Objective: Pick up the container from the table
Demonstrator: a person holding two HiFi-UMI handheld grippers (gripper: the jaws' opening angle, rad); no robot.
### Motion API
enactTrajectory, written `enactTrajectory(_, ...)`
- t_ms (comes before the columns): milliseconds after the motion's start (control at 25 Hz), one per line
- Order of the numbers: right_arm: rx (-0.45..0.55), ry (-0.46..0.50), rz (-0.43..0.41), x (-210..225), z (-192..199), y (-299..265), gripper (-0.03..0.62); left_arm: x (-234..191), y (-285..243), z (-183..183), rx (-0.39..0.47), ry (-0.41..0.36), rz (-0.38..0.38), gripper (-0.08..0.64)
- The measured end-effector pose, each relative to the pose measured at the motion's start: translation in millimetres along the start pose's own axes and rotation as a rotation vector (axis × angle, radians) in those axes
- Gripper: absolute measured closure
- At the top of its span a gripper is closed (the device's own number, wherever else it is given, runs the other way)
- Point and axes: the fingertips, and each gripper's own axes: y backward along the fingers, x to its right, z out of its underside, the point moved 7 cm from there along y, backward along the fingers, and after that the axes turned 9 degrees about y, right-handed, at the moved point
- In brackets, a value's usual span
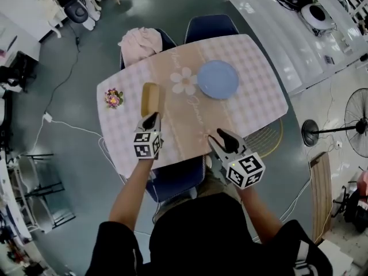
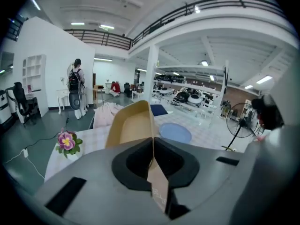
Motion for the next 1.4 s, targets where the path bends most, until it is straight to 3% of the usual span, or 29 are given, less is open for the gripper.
enactTrajectory(160,0.041,0.057,0.037,-39,-14,15,0.449,9,84,-5,0.109,0.012,0.044,0.546)
enactTrajectory(360,0.065,0.105,0.039,-98,-20,30,0.45,24,190,-7,0.251,-0.061,0.061,0.546)
enactTrajectory(520,0.073,0.157,0.039,-147,-18,32,0.455,32,261,-6,0.352,-0.059,0.084,0.546)
enactTrajectory(680,0.119,0.198,0.039,-195,-22,35,0.536,30,317,-2,0.43,-0.064,0.086,0.546)
enactTrajectory(760,0.145,0.213,0.033,-216,-23,37,0.572,24,338,5,0.47,-0.062,0.081,0.546)
enactTrajectory(960,0.17,0.269,0.037,-254,-25,34,0.588,6,373,20,0.53,-0.034,0.053,0.546)
enactTrajectory(1400,0.181,0.412,0.022,-301,-24,26,0.594,-16,405,43,0.538,-0.008,0.041,0.546)
